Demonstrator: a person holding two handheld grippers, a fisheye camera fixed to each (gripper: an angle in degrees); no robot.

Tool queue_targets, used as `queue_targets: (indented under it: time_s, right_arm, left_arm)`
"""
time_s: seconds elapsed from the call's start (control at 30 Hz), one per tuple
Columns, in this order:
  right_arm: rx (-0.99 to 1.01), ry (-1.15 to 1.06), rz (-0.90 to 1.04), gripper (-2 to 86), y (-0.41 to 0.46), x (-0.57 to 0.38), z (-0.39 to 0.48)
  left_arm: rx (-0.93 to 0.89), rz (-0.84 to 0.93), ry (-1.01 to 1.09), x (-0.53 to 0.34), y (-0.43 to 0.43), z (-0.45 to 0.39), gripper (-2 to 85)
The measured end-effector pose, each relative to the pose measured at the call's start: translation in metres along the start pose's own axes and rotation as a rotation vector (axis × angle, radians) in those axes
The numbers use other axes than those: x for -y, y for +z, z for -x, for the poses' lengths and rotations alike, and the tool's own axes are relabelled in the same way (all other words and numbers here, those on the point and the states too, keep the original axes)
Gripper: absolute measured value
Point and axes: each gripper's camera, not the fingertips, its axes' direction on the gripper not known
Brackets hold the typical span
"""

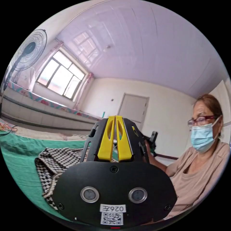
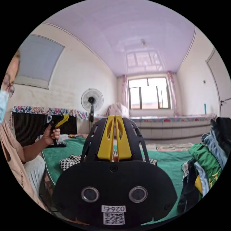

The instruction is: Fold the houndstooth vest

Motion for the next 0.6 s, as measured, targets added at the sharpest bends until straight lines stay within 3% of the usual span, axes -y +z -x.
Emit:
queue_targets:
  time_s: [0.1, 0.27, 0.37, 0.47, 0.6]
  right_arm:
    - [-0.004, -0.068, -0.189, -1.0, -0.073, -0.022, 0.03]
    - [0.139, -0.141, -0.228, -1.1, -0.129, -0.028, 0.066]
    - [0.177, -0.207, -0.254, -0.8, -0.157, -0.035, 0.09]
    - [0.261, -0.173, -0.252, -0.3, -0.176, -0.041, 0.087]
    - [0.388, -0.028, -0.292, 3.8, -0.175, -0.072, 0.043]
  left_arm:
    - [-0.111, -0.126, 0.06, 0.009, -0.05, -0.05, -0.9]
    - [-0.041, -0.297, 0.255, 0.025, -0.118, -0.137, -0.1]
    - [-0.092, -0.367, 0.307, 0.044, -0.143, -0.166, 3.1]
    - [-0.201, -0.322, 0.342, 0.078, -0.142, -0.184, 0.5]
    - [-0.009, -0.147, 0.382, 0.12, -0.085, -0.204, -0.6]
